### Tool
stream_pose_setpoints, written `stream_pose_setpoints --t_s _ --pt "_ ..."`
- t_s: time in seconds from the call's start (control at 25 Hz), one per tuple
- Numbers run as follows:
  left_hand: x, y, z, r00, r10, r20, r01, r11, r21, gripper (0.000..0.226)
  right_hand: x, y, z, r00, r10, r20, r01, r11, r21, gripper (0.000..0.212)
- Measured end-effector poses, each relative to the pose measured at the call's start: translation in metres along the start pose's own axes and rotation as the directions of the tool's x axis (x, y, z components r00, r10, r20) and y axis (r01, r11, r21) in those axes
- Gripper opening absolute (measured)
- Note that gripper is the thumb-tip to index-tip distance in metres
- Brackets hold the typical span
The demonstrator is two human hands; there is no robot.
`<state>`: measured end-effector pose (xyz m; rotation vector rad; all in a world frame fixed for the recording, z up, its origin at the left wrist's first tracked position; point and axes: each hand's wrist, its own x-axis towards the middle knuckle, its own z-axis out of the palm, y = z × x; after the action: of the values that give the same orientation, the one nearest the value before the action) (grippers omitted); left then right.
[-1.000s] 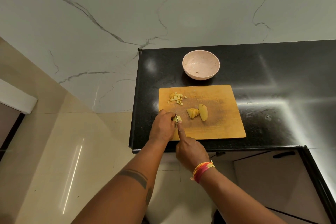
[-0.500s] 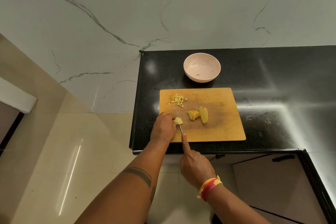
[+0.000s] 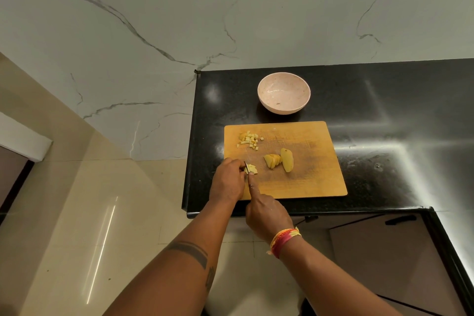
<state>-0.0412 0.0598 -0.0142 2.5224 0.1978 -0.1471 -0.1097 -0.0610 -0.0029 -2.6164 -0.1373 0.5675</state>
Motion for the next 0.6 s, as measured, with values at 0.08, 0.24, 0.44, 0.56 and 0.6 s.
stream_pose_setpoints --t_s 0.08,0.24,0.44,0.56,0.6 --pt "0.0 0.001 0.0 1.0 0.001 -0.004 -0.001 1.0 0.016 0.026 0.0 0.001 0.002 1.0 -0.007 0.014 0.007 1.0 0.013 0.077" --pt "-0.001 0.004 -0.001 1.0 -0.011 0.0 0.011 0.999 0.038 0.022 -0.008 0.005 0.005 0.999 -0.015 0.038 0.015 1.0 0.008 0.08" --pt "0.002 0.006 0.001 0.999 -0.047 -0.021 0.048 0.999 0.008 0.021 -0.029 0.015 -0.001 0.997 0.003 0.074 -0.005 0.999 0.032 0.08" --pt "0.003 0.004 0.0 0.999 -0.036 -0.014 0.036 0.999 -0.022 0.025 -0.031 0.022 -0.004 1.0 0.014 0.017 -0.015 0.996 0.085 0.08" --pt "0.001 0.003 0.0 1.0 -0.027 -0.007 0.027 0.999 -0.038 0.029 -0.03 0.024 -0.004 1.0 0.03 -0.009 -0.029 0.994 0.104 0.08"
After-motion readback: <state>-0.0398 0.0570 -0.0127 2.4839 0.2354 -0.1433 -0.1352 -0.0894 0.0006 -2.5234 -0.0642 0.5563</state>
